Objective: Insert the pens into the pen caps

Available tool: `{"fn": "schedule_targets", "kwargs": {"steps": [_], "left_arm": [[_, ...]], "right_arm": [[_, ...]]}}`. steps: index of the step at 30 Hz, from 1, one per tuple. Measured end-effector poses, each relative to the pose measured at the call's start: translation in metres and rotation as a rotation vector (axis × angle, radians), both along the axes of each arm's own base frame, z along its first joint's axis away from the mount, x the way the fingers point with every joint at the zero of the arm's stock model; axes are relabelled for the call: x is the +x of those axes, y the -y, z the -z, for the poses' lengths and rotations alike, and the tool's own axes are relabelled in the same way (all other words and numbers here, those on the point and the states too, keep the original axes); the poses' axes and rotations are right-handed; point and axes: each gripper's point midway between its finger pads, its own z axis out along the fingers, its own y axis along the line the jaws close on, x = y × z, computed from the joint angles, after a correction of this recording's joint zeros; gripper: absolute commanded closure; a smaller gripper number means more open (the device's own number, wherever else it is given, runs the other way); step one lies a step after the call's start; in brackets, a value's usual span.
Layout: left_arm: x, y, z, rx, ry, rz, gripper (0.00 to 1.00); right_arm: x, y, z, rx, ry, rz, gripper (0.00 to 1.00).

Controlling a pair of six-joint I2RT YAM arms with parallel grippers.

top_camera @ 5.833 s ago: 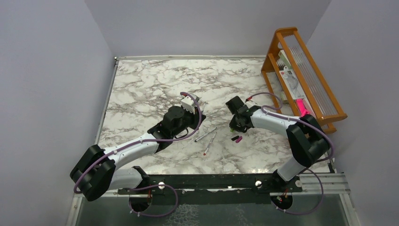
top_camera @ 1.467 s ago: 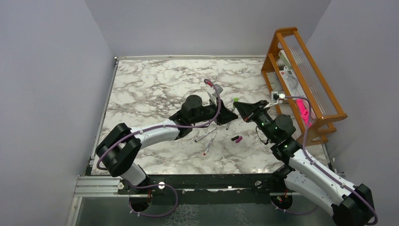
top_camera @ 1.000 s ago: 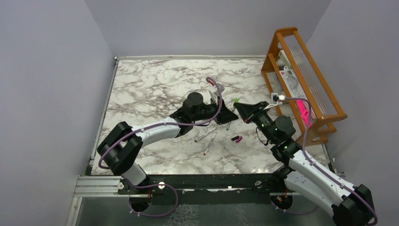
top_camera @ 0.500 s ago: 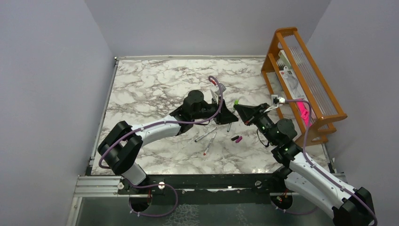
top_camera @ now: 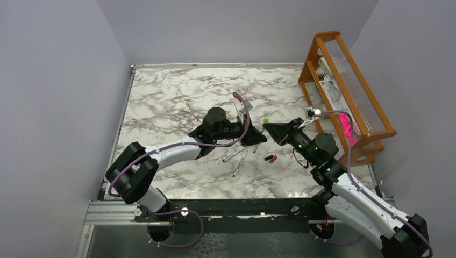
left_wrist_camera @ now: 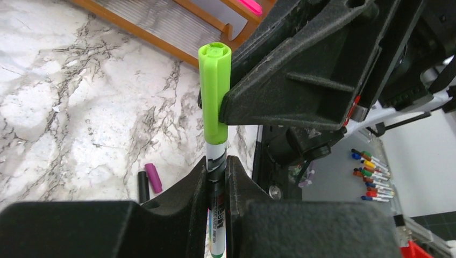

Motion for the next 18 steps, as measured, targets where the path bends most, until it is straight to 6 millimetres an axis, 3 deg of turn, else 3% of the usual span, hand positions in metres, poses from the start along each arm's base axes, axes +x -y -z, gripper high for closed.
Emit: {"fn": "schedule_targets", "kwargs": {"steps": [4, 8, 14, 18], "left_arm": [[-0.002, -0.009, -0.001, 0.001, 0.06, -0.019, 1.0], [0.027, -0.024, -0.009, 0.001, 0.123, -0.131, 1.0], [0.042, -0.033, -0.007, 0.037, 0.184, -0.197, 1.0], [0.052, -0.04, 0.01, 0.118, 0.184, -0.262, 1.0]], "right_arm": [[-0.011, -0.006, -0.003, -0.001, -0.02, -0.052, 0.74], [-0.029, -0.012, -0.01, 0.0, -0.023, -0.124, 0.57], [-0.036, -0.009, -0.02, -0.002, -0.01, -0.132, 0.55], [-0.037, -0.005, -0.013, -0.022, -0.033, -0.119, 0.55]]}}
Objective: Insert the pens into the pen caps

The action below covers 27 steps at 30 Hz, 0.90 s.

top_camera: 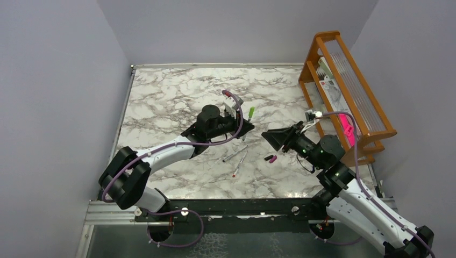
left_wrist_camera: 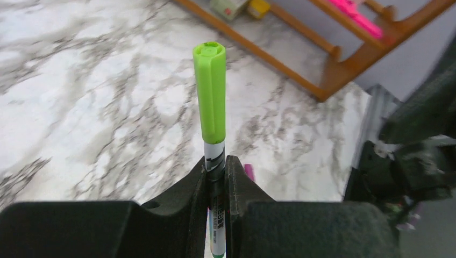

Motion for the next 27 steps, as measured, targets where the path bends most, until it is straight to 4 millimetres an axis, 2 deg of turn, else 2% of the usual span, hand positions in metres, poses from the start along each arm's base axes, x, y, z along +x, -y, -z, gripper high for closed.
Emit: {"fn": "schedule_targets", "kwargs": {"steps": [3, 9, 11, 15, 19, 22, 27], "left_arm": [[0.014, -0.013, 0.02, 0.085, -0.028, -0.107, 1.0], [0.062, -0.049, 0.057, 0.305, -0.107, -0.405, 1.0], [0.07, -0.061, 0.071, 0.364, -0.134, -0.46, 1.0], [0.076, -0.086, 0.102, 0.497, -0.195, -0.549, 0.89], [0.089, -0.1, 0.123, 0.627, -0.24, -0.642, 0.85], [0.097, -0.108, 0.14, 0.706, -0.275, -0.696, 0.83], [0.094, -0.13, 0.174, 0.824, -0.345, -0.742, 0.8]], "right_arm": [[0.001, 0.002, 0.01, -0.027, -0.027, 0.01, 0.55], [0.006, 0.0, 0.027, -0.071, -0.072, 0.018, 0.55], [0.008, -0.001, 0.034, -0.086, -0.091, 0.017, 0.55], [0.012, -0.004, 0.061, -0.131, -0.154, 0.016, 0.55], [0.012, -0.005, 0.081, -0.163, -0.198, 0.015, 0.55], [0.012, -0.005, 0.084, -0.168, -0.205, 0.015, 0.55], [0.012, -0.005, 0.084, -0.168, -0.204, 0.016, 0.56]]}}
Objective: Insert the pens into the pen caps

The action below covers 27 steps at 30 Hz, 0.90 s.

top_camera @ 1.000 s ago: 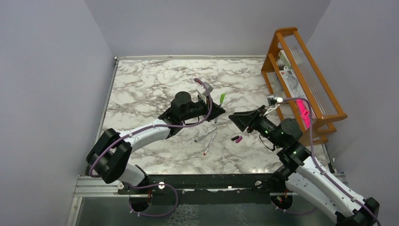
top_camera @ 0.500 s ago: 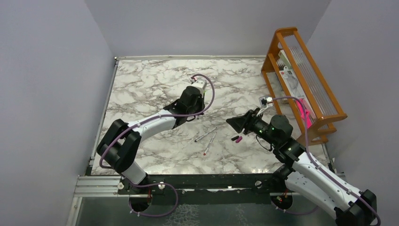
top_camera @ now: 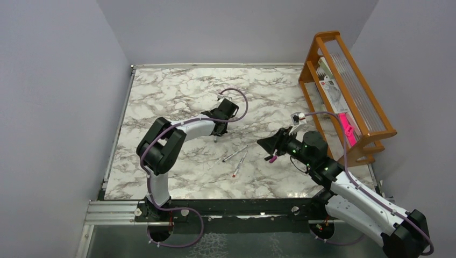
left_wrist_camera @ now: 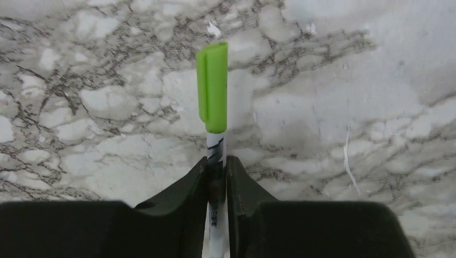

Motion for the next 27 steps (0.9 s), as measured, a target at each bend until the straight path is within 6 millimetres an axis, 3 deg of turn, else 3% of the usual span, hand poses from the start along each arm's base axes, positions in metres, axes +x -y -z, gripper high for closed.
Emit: {"fn": "schedule_targets", "kwargs": {"steps": [13, 18, 21, 24, 27], "left_arm": [[0.01, -0.007, 0.007, 0.031, 0.006, -0.058, 0.58], [0.009, -0.01, 0.003, 0.03, 0.011, -0.056, 0.39], [0.001, -0.014, -0.007, 0.037, 0.026, -0.031, 0.36], [-0.008, -0.013, -0.032, 0.018, 0.076, 0.017, 0.36], [-0.017, -0.001, -0.056, -0.032, 0.109, 0.103, 0.43]], "right_arm": [[0.0, 0.001, 0.002, -0.007, 0.005, 0.002, 0.56], [0.0, 0.001, 0.003, -0.009, 0.003, 0.005, 0.56], [0.001, 0.002, 0.003, -0.01, 0.003, 0.006, 0.56], [0.001, 0.002, 0.003, -0.012, 0.003, 0.009, 0.57], [0.002, 0.003, 0.004, -0.014, 0.002, 0.016, 0.6]]}}
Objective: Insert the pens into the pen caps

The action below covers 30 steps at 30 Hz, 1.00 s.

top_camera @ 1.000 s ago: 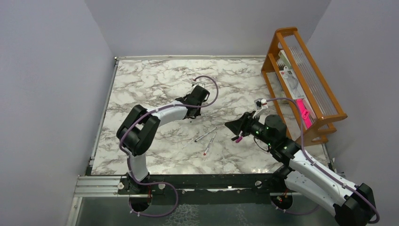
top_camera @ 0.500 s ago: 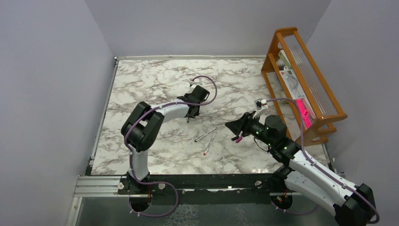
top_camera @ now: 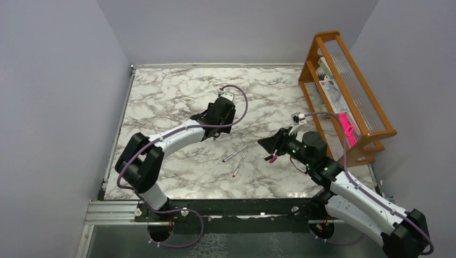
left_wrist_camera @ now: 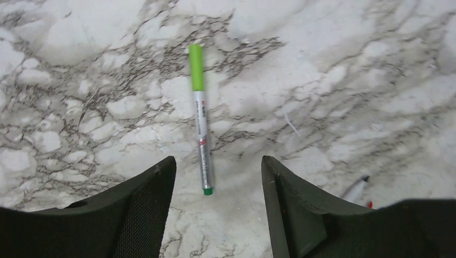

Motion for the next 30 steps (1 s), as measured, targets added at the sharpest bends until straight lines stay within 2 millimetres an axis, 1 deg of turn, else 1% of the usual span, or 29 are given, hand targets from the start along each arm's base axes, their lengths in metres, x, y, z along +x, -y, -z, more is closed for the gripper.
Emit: {"fn": "schedule_targets", "kwargs": {"steps": [3, 5, 6, 9, 12, 15, 18, 21, 27, 30], "left_arm": [[-0.011, 0.023, -0.015, -0.026, 0.003, 0.126, 0.52], [-0.021, 0.039, -0.018, -0.018, -0.014, 0.212, 0.61], [-0.028, 0.051, -0.017, -0.003, -0.031, 0.27, 0.65], [-0.047, 0.077, -0.011, 0.039, -0.081, 0.404, 0.67], [-0.065, 0.093, 0.008, 0.09, -0.155, 0.506, 0.62], [-0.081, 0.09, 0.032, 0.144, -0.242, 0.556, 0.55], [-0.091, 0.081, 0.047, 0.192, -0.309, 0.573, 0.55], [-0.095, 0.075, 0.051, 0.214, -0.336, 0.576, 0.55], [-0.097, 0.072, 0.052, 0.225, -0.345, 0.582, 0.55], [-0.101, 0.071, 0.056, 0.242, -0.361, 0.589, 0.57]], "right_arm": [[0.004, 0.004, 0.001, -0.006, 0.002, 0.029, 0.62], [0.006, 0.009, 0.002, -0.017, -0.001, 0.06, 0.64], [0.006, 0.011, 0.002, -0.021, -0.001, 0.072, 0.64], [0.008, 0.021, 0.001, -0.035, 0.002, 0.123, 0.64], [0.009, 0.029, -0.005, -0.037, 0.018, 0.162, 0.65], [0.009, 0.035, -0.01, -0.038, 0.032, 0.188, 0.64], [0.009, 0.039, -0.01, -0.045, 0.033, 0.2, 0.65], [0.008, 0.041, -0.006, -0.06, 0.023, 0.206, 0.64], [0.009, 0.042, -0.005, -0.064, 0.022, 0.212, 0.64], [0.009, 0.042, -0.005, -0.067, 0.022, 0.214, 0.65]]}}
